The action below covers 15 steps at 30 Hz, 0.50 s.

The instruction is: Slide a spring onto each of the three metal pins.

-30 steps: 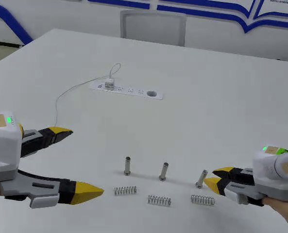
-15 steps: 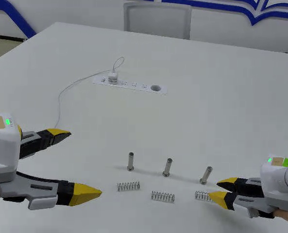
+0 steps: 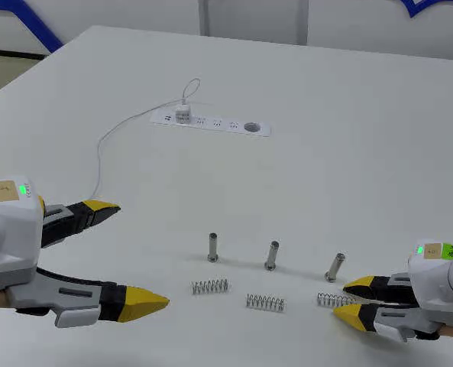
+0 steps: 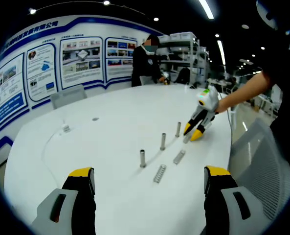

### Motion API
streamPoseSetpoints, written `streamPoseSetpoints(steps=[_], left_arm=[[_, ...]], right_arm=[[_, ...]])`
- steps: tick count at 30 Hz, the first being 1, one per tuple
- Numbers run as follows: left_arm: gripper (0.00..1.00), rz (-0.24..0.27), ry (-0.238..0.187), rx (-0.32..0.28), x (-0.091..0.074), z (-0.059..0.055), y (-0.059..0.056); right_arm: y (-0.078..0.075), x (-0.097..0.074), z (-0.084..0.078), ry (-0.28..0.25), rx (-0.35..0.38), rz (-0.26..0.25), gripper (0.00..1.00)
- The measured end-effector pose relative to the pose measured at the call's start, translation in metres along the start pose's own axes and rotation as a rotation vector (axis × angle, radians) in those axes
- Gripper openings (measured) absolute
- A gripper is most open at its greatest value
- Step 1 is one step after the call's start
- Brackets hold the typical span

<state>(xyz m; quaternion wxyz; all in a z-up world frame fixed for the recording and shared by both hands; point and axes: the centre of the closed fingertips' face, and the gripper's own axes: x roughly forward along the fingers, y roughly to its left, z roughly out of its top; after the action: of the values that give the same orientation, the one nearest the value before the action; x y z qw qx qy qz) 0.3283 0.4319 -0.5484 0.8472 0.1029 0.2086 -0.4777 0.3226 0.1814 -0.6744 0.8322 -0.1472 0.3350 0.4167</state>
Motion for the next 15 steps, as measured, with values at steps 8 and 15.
streamPoseSetpoints(steps=[8, 15], left_arm=[[0.94, -0.003, 0.018, 0.003, 0.003, -0.001, -0.002], [0.94, -0.012, 0.026, 0.005, 0.008, -0.001, -0.005]], right_arm=[[0.002, -0.001, 0.002, -0.035, -0.014, 0.034, 0.22], [0.01, -0.002, 0.0, -0.039, -0.053, 0.059, 0.2]])
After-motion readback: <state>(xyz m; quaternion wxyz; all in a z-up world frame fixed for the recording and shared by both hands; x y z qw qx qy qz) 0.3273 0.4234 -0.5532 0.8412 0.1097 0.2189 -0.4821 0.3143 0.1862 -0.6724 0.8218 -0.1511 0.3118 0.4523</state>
